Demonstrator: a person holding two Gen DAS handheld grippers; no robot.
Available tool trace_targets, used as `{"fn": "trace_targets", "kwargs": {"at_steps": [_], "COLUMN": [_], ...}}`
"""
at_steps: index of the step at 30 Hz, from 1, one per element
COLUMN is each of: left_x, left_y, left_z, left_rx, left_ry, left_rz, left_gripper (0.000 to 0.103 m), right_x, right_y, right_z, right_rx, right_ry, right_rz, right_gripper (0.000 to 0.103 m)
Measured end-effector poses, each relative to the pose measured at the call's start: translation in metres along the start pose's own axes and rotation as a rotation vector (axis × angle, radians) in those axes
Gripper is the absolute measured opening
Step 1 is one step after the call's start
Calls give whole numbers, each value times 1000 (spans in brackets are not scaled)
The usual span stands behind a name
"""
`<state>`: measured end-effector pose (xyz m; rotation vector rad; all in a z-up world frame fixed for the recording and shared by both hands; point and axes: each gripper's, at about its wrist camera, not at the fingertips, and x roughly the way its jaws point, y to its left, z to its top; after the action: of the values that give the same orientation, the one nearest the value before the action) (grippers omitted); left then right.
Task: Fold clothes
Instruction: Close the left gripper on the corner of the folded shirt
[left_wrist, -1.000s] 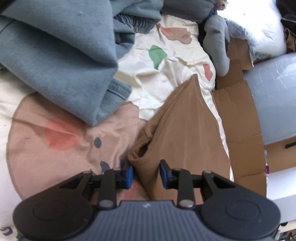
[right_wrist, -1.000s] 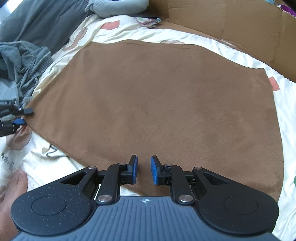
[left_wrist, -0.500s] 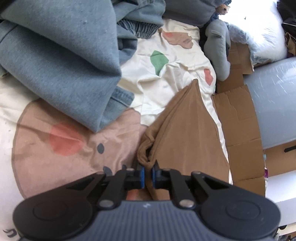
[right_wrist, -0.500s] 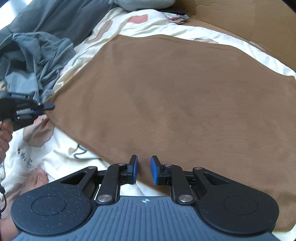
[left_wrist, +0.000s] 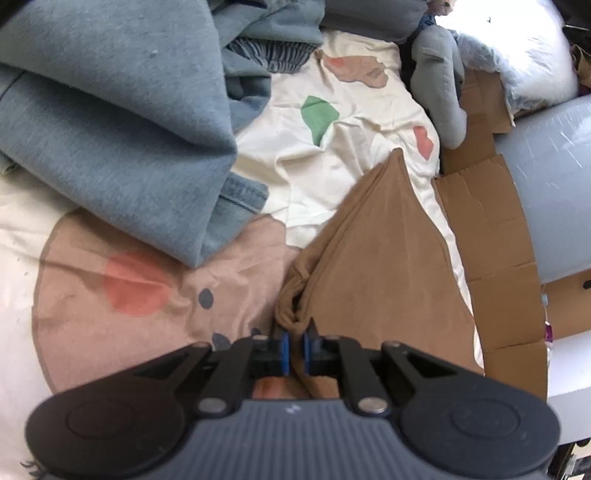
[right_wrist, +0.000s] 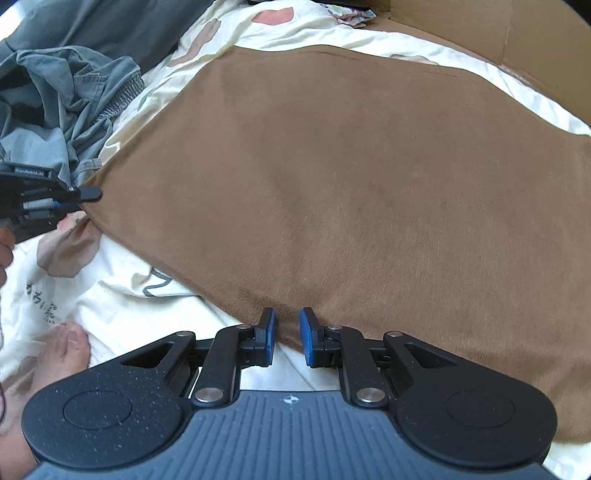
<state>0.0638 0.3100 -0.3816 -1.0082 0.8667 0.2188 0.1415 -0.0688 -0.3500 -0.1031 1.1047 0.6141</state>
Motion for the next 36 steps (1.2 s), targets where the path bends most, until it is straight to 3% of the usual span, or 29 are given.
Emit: {"fn": "trace_targets", "kwargs": {"at_steps": [6, 13, 36], "left_x": [0, 1, -1], "left_y": [-3, -1, 6], "left_z": [0, -1, -4], "left_rx": [13, 10, -12], "left_ry": [-1, 2, -7], "left_rz": [13, 8, -38], "left_gripper": [8, 8, 8], "right_x": [-10, 10, 51], "right_y": [-7, -19, -43], "right_z": [18, 24, 102], "right_rx": [49, 126, 195], "right_ry": [-43, -17, -111], "right_rz": [-2, -26, -109], "right_gripper": [21, 20, 22]}}
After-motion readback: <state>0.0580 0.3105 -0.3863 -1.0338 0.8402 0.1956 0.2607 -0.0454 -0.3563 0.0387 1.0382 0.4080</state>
